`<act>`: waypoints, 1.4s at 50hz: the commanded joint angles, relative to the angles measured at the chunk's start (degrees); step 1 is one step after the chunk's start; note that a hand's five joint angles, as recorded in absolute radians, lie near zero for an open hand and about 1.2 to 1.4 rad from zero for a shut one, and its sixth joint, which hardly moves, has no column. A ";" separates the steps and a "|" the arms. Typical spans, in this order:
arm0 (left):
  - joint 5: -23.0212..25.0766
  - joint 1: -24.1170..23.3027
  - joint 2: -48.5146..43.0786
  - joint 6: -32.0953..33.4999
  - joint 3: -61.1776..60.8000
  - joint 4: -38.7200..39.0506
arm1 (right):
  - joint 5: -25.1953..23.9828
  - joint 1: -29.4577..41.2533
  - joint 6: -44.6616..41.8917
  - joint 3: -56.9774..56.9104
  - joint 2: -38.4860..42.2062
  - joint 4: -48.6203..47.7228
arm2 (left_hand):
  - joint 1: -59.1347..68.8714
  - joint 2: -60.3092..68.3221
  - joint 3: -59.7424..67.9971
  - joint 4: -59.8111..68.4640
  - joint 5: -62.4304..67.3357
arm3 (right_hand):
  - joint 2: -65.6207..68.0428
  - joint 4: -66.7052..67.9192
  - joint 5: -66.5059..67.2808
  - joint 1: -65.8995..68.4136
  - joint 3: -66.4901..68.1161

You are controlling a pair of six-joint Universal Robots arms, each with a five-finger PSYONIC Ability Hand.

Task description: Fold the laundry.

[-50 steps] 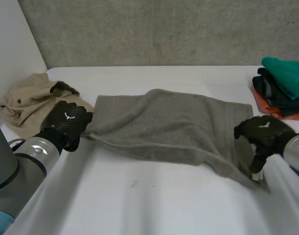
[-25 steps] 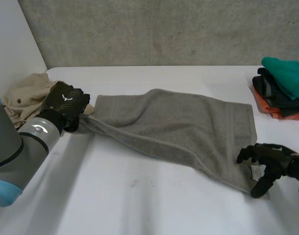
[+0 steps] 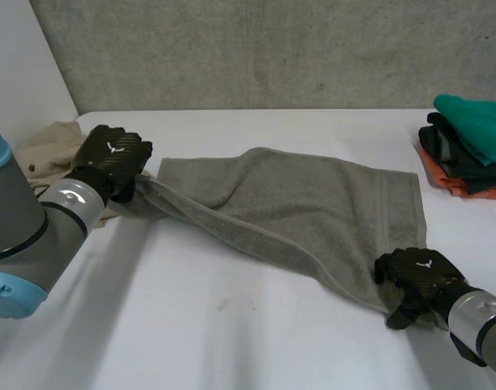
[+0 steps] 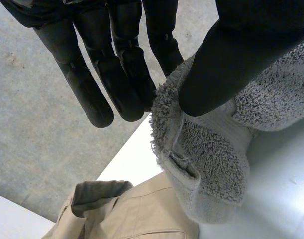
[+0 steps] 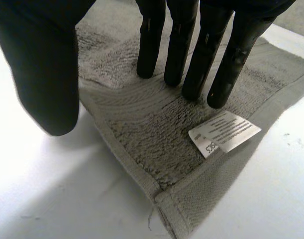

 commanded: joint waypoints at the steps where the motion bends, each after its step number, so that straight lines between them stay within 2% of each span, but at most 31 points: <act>1: -0.09 0.46 0.01 0.08 0.90 -0.07 | 0.86 -0.01 -2.70 -0.64 1.65 -3.80 | 15.44 11.34 11.61 11.22 12.68 | 19.69 19.99 21.25 25.32 19.89; 4: -0.09 0.54 0.01 0.17 1.25 -0.25 | 3.05 -0.01 -3.15 -1.07 2.35 -6.09 | 15.44 11.34 11.61 11.22 12.68 | 34.30 34.60 35.86 39.93 34.51; 7: -0.17 0.72 0.01 0.17 1.43 -0.25 | 5.25 -0.10 -3.23 -1.95 2.35 -6.62 | 15.44 11.34 11.61 11.22 12.68 | 42.40 42.70 43.96 48.03 42.60; 10: -0.09 0.72 0.01 0.26 1.43 -0.25 | 5.60 -0.19 -3.23 -2.83 2.35 -6.27 | 15.44 11.34 11.61 11.22 12.68 | 36.23 36.53 37.79 41.86 36.44; 11: -0.17 0.81 0.01 0.26 1.43 -0.25 | 5.95 -0.19 -3.06 -3.36 2.35 -5.74 | 15.44 11.34 11.61 11.22 12.68 | 23.70 24.00 25.26 29.34 23.91; 14: -0.18 1.16 0.01 0.34 1.43 -0.25 | 6.22 -0.19 -3.14 -4.15 2.44 -3.29 | 15.44 11.34 11.61 11.22 12.68 | 12.00 12.31 13.57 17.64 12.21; 17: -0.18 1.51 0.01 0.34 1.43 -0.25 | 6.22 -0.45 -3.23 -4.94 2.53 -0.21 | 15.44 11.34 11.61 11.22 12.68 | 9.45 9.75 11.01 15.08 9.65; 23: -0.18 2.65 -0.60 0.34 2.40 -0.33 | 5.08 -0.80 -3.50 -6.35 2.53 3.93 | 15.44 11.34 11.61 11.22 12.68 | 20.53 20.84 22.10 26.17 20.74; 33: -0.26 2.83 -3.24 0.34 4.68 -1.12 | 5.43 -0.63 -9.65 -5.82 2.79 5.51 | 15.44 11.34 11.61 11.22 12.68 | 22.39 22.69 23.95 28.02 22.59; 36: -0.26 3.09 -3.94 0.34 5.12 -1.56 | 5.08 -0.54 -10.00 -5.65 2.79 5.42 | 15.44 11.34 11.61 11.22 12.68 | 41.50 41.80 43.06 47.13 41.70; 45: -0.18 2.83 -4.04 0.60 4.60 -5.16 | 4.38 -0.98 -11.58 -7.40 2.62 6.65 | 15.44 11.34 11.61 11.22 12.68 | 42.69 42.99 44.25 48.33 42.90; 48: -0.09 2.39 -2.98 1.13 3.02 -10.08 | 3.76 -1.06 -15.70 -9.42 0.95 10.51 | 15.44 11.34 11.61 11.22 12.68 | 42.69 42.99 44.25 48.33 42.90; 52: 0.09 2.48 2.45 3.76 -2.07 -20.61 | 3.94 -3.69 -25.63 -12.24 -4.06 23.85 | 15.44 11.34 11.61 11.22 12.68 | 42.69 42.99 44.25 48.33 42.90; 53: 0.26 2.74 4.64 6.21 -4.61 -25.25 | 3.94 -6.05 -30.60 -12.67 -5.63 29.88 | 15.44 11.34 11.61 11.22 12.68 | 42.69 42.99 44.25 48.33 42.90; 57: 0.26 2.74 10.10 13.59 -12.34 -33.62 | 4.29 -10.98 -43.17 -12.33 -8.10 43.70 | 15.44 11.34 11.61 11.22 12.68 | 42.69 42.99 44.25 48.33 42.90; 60: 0.26 2.39 13.80 16.68 -17.45 -35.40 | 3.41 -13.27 -48.13 -12.24 -10.56 49.36 | 15.44 11.34 11.61 11.22 12.68 | 42.69 42.99 44.25 48.33 42.90; 62: 0.35 1.86 16.44 19.06 -21.41 -35.05 | 2.71 -14.77 -48.23 -12.94 -12.23 49.99 | 15.44 11.34 11.61 11.22 12.68 | 42.69 42.99 44.25 48.33 42.90; 65: 0.62 1.25 18.11 19.33 -23.18 -33.30 | 1.48 -14.78 -48.50 -13.20 -12.24 47.45 | 15.44 11.34 11.61 11.22 12.68 | 42.69 42.99 44.25 48.33 42.90; 70: 0.27 0.90 14.08 19.15 -20.46 -26.98 | 1.48 -13.64 -45.78 -16.19 -8.82 40.24 | 15.44 11.34 11.61 11.22 12.68 | 42.69 42.99 44.25 48.33 42.90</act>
